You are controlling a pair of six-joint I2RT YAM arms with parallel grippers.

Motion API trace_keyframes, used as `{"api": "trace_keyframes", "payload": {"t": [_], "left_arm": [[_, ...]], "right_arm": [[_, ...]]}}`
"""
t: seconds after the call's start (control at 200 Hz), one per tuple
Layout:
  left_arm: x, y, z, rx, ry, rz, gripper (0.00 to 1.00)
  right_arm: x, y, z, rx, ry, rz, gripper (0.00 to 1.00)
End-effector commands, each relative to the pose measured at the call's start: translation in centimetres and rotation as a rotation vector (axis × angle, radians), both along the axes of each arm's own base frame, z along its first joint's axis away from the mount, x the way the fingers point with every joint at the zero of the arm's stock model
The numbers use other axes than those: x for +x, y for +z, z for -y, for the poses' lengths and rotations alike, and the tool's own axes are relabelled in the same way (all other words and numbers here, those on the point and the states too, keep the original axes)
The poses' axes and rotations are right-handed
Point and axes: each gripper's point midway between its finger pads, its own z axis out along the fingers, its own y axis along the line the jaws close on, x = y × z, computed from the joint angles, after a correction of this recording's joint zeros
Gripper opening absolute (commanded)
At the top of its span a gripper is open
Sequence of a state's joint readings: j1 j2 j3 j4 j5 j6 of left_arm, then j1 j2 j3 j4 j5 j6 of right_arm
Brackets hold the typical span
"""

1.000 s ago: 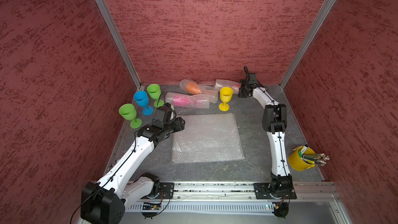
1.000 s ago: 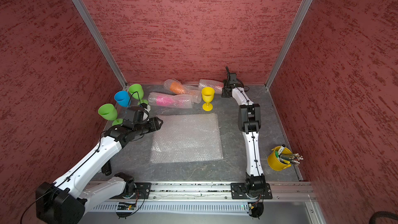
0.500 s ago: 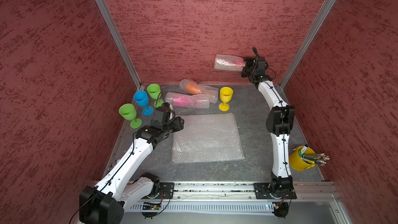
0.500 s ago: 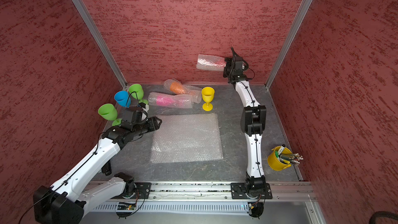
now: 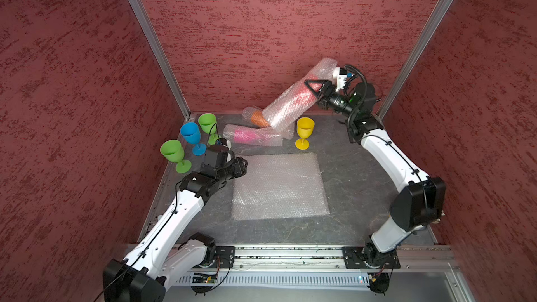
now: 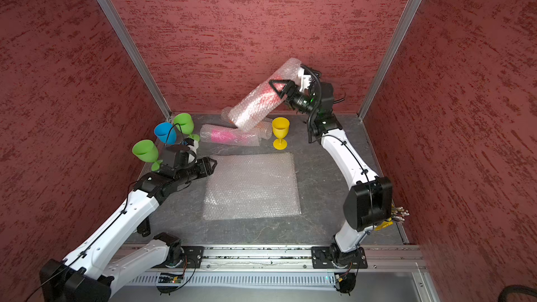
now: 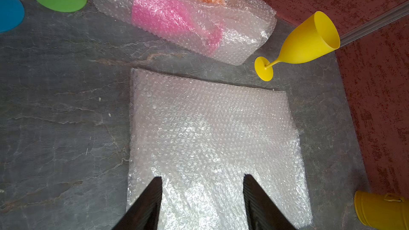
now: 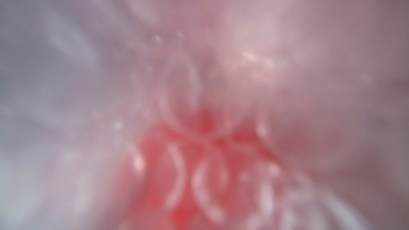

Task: Unpack wine glasses from bubble wrap
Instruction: Pick up the bubble wrap from the center of the board, then place the bubble wrap at the center of the board.

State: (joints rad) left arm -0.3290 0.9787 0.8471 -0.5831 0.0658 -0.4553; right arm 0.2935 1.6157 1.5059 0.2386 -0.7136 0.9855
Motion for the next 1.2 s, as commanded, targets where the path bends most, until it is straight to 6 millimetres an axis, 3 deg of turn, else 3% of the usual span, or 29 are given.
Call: {"api": "trace_keyframes", "payload": {"t": [0.0,0.17,0.381,0.586,0.706,0.887,1.092,1.197], "left_arm": [[-0.2,0.0,-0.3,0.008,0.005,0.006,0.6],[-0.2,0.0,-0.2,0.003,0.003,0.007,0.6],[-0.2,0.0,-0.2,-0.001,0.001,0.004,0.6],[-0.2,-0.3,-0.2,0.005,0.007,-0.006,0.59],[-0.3,-0.2,-0.3,0.013,0.009,-0.001,0.59],[-0.4,-0.1,-0.7,0.021,0.032,0.003,0.59],[-0.5,0.2,-0.7,0.023,0.037,0.009,0.59],[-0.6,0.3,-0.7,0.022,0.039,0.012,0.59]], "right_arm": [[-5.9,-4.8,-3.7,-0.162,0.213,0.061,0.84],[-12.2,-11.3,-6.9,-0.324,0.366,-0.017,0.84],[-17.2,-18.1,-10.5,-0.441,0.51,-0.106,0.86],[-17.6,-23.6,-12.4,-0.42,0.596,-0.245,0.86],[-17.3,-24.9,-13.5,-0.376,0.641,-0.3,0.86],[-15.9,-26.5,-14.8,-0.343,0.644,-0.365,0.85],[-14.2,-30.9,-15.3,-0.434,0.6,-0.437,0.87],[-12.9,-33.6,-14.8,-0.532,0.532,-0.476,0.96]]}}
